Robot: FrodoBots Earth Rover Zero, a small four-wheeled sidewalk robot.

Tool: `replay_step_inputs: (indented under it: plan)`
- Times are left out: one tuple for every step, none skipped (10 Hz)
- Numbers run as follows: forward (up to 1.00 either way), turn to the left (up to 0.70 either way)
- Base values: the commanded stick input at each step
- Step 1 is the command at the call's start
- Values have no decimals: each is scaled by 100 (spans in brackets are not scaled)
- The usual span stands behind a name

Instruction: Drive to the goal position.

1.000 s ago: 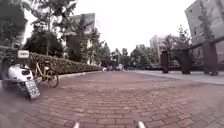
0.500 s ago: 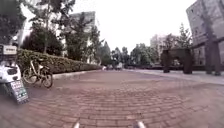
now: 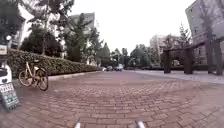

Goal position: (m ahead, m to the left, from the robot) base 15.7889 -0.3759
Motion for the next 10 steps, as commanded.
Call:
replay_step_inputs:
  plan:
    - [45,0]
    - [45,0]
    - [45,0]
    - [45,0]
    - [45,0]
    - [45,0]
    - [45,0]
    - [45,0]
    - [45,0]
    - [45,0]
